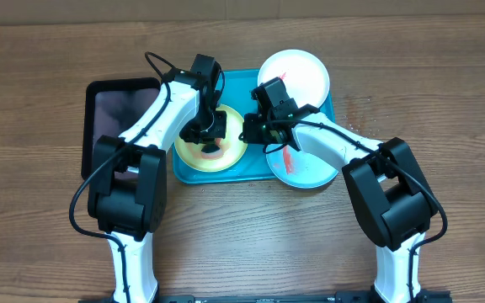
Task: Clean dirty plates on tray and stack at the side
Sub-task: 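Scrub the yellow plate with the sponge in the left gripper, then lift the sponge away and raise the yellow plate with right gripper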
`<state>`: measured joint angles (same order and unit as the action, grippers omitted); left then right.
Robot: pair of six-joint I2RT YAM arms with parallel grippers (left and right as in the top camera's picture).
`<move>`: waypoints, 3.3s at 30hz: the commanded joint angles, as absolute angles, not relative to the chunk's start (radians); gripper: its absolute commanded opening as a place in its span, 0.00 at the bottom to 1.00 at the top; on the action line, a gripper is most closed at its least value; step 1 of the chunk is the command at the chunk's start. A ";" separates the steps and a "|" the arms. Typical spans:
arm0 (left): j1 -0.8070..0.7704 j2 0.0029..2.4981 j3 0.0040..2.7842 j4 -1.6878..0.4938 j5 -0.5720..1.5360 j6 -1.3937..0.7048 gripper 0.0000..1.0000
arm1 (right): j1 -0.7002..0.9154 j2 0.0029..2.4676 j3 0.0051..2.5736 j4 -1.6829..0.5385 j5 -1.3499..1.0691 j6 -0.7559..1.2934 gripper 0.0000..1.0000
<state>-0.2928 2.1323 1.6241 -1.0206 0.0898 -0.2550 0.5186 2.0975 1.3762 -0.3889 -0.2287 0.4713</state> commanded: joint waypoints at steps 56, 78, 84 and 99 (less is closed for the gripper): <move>-0.308 2.124 1.641 -0.974 -0.231 -0.453 0.04 | 0.519 2.098 1.394 -0.405 -0.230 0.476 0.04; -0.223 2.124 1.966 -1.243 0.067 -0.310 0.04 | 0.519 2.098 1.397 -0.483 -0.284 0.476 0.04; -0.202 2.124 2.257 -1.475 0.011 -0.287 0.04 | 0.519 2.096 1.491 -0.616 -0.286 0.468 0.04; -0.099 2.124 2.392 -1.567 -0.085 -0.315 0.04 | 0.539 2.086 1.872 -1.000 0.171 0.434 0.04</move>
